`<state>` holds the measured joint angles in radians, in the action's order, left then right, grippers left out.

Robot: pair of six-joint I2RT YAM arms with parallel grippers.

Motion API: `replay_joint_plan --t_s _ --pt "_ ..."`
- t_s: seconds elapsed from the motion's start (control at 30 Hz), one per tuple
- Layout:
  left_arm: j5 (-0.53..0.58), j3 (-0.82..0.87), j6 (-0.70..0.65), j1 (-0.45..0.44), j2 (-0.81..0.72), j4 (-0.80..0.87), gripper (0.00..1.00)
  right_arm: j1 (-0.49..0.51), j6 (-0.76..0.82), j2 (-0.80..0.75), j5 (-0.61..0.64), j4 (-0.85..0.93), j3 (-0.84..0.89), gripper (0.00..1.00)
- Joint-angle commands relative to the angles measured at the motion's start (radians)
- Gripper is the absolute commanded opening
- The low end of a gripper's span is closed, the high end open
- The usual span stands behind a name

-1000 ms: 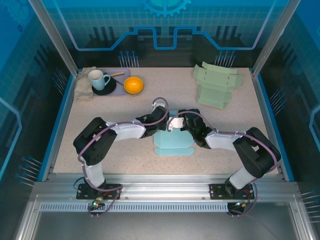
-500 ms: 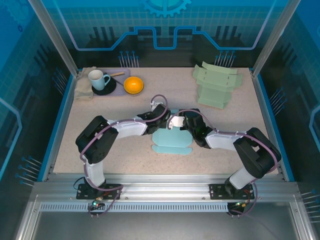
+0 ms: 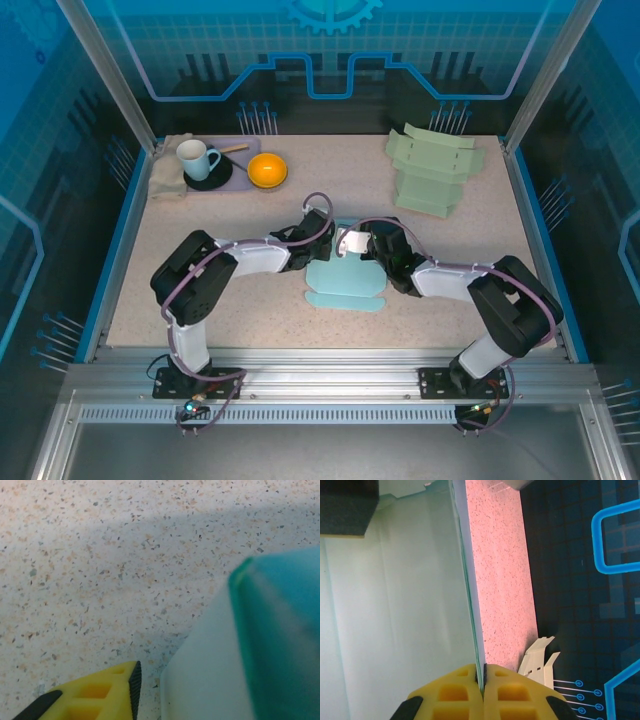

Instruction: Fold the paper box

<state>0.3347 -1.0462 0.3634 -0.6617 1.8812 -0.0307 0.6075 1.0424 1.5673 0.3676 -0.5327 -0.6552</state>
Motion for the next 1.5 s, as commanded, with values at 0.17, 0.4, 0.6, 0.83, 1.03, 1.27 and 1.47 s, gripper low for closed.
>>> replay_joint_plan --t_s 0.17,0.4,0.6,0.83,1.03,1.27,1.47 --pt "0.219 -0.049 0.034 0.023 0.077 0.178 0.00 -0.021 -0.074 -0.015 0.066 0.077 -0.001 0.00" --pt "0.316 -0.057 0.098 0.024 0.082 0.277 0.00 -0.026 -0.101 -0.010 0.091 0.087 -0.012 0.00" --pt "0.216 -0.069 0.101 0.027 0.069 0.255 0.14 -0.026 -0.123 -0.007 0.085 0.094 -0.014 0.00" --pt "0.017 0.017 0.044 0.036 -0.045 0.114 0.40 -0.026 -0.142 -0.006 0.082 0.093 -0.005 0.00" --pt "-0.122 0.135 -0.052 0.036 -0.208 0.015 0.52 -0.025 -0.141 -0.006 0.082 0.087 -0.001 0.00" --pt "-0.203 0.239 -0.127 0.036 -0.324 -0.012 0.56 -0.018 -0.138 -0.006 0.068 0.088 -0.003 0.00" --pt "-0.203 0.172 -0.153 0.036 -0.246 -0.045 0.56 -0.002 -0.139 -0.003 0.052 0.100 -0.009 0.00"
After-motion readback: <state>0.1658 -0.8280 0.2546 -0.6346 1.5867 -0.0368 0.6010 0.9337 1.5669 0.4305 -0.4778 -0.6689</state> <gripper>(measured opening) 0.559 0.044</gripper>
